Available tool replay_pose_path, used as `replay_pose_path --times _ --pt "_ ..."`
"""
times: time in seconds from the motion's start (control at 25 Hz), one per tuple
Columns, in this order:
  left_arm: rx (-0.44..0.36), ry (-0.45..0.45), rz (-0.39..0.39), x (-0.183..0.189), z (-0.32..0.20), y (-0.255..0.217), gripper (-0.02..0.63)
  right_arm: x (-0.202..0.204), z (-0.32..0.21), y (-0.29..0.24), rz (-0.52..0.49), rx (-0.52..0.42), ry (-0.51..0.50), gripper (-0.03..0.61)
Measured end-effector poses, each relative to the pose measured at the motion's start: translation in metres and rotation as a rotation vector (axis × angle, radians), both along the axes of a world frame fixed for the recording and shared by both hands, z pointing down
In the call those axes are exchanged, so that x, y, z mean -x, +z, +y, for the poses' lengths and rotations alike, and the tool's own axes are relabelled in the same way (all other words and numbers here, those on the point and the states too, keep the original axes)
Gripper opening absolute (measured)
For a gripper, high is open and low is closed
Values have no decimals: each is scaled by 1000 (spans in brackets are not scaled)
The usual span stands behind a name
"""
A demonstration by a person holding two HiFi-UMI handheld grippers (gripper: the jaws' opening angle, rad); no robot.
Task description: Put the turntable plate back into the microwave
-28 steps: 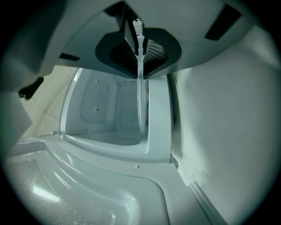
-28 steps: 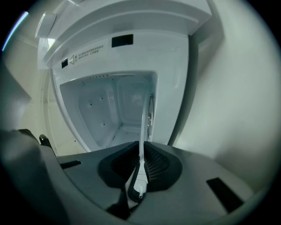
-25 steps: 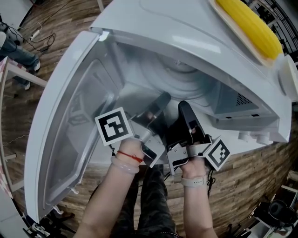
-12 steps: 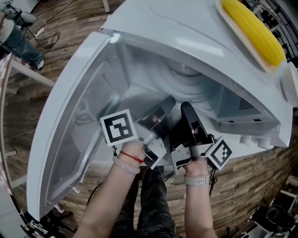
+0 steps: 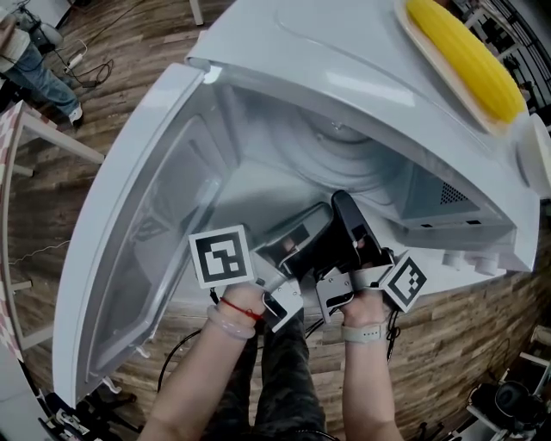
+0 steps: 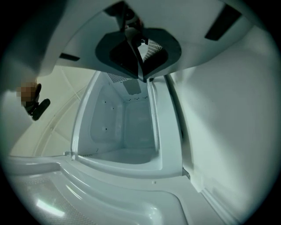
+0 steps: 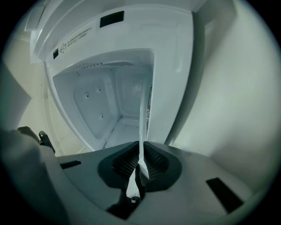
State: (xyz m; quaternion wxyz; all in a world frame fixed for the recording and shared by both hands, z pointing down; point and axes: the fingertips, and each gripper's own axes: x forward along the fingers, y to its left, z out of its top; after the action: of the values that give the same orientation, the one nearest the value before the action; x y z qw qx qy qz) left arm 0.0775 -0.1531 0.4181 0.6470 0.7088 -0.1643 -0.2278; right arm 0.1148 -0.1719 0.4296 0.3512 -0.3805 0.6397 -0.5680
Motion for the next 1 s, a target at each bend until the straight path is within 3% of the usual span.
replay_pose_path --times 0.16,0.52,0.68,1.0 --pt "-23 19 -29 -2 9 0 41 -3 6 0 -7 -6 11 48" --pt "-58 26 6 3 30 -7 34 -11 39 -8 1 -59 -42 48" --pt "-196 104 -69 3 48 -14 32 -3 62 -14 92 -87 -112 48" --pt "-308 149 -226 5 80 -23 25 14 101 -26 269 -96 -232 48"
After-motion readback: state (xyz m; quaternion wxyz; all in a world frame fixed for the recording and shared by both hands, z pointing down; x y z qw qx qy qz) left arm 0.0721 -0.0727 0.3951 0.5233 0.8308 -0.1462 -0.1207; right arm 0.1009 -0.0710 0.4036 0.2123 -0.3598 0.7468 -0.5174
